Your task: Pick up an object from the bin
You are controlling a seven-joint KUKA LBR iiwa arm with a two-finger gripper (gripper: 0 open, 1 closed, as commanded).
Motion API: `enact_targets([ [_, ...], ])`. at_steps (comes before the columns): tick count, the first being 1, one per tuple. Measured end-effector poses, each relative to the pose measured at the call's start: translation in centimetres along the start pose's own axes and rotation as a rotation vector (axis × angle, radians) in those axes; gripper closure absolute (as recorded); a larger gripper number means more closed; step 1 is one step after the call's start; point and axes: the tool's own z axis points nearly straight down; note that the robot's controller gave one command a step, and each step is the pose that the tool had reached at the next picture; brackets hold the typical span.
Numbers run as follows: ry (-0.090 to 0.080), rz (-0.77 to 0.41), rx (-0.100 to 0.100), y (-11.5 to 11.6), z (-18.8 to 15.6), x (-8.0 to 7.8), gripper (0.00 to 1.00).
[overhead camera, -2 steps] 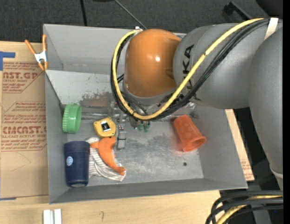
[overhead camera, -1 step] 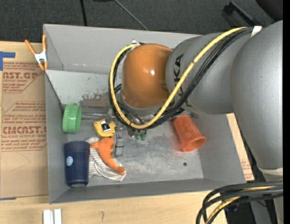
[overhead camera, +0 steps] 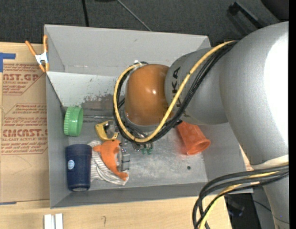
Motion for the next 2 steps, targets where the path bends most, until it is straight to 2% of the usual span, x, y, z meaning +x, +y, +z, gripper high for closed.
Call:
enact_targets([
  [1,0.007,-0.239,0.002,-0.1,2.9,-0.3,0.00],
  [2,0.009,0.357,0.002,0.9,3.5,-1.7,1.00],
])
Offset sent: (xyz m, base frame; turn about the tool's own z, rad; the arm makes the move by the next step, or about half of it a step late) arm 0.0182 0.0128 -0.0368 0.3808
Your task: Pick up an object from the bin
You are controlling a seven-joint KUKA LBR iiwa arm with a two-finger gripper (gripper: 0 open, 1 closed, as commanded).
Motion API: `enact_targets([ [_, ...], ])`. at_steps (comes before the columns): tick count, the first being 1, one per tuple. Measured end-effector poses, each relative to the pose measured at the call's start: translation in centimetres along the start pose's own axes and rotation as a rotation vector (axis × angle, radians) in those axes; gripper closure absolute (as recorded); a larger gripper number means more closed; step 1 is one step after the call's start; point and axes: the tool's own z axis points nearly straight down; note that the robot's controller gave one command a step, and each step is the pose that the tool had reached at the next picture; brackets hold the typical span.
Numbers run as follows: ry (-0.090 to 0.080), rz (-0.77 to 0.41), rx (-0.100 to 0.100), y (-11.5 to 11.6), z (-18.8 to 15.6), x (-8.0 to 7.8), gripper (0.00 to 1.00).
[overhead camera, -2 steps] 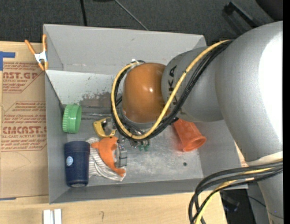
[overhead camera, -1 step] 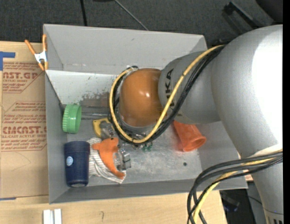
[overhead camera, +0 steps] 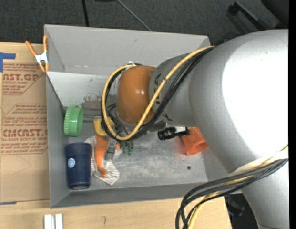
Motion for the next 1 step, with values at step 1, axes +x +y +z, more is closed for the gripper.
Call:
enact_targets([
  [1,0.001,0.022,0.000,0.20,0.10,-0.12,1.00],
])
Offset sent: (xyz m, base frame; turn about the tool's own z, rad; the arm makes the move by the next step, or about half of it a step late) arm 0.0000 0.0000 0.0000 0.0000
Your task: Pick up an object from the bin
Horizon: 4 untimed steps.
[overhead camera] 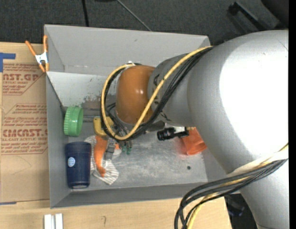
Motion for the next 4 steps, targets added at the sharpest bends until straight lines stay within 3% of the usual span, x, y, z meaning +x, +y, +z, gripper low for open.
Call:
enact_targets([
  [2,-0.004,0.006,-0.001,0.1,-1.9,-0.4,1.00],
  [3,-0.007,-0.007,-0.001,-1.5,-2.5,1.0,1.00],
  [4,-0.007,0.031,-0.002,-2.1,-16.1,-0.1,1.00],
])
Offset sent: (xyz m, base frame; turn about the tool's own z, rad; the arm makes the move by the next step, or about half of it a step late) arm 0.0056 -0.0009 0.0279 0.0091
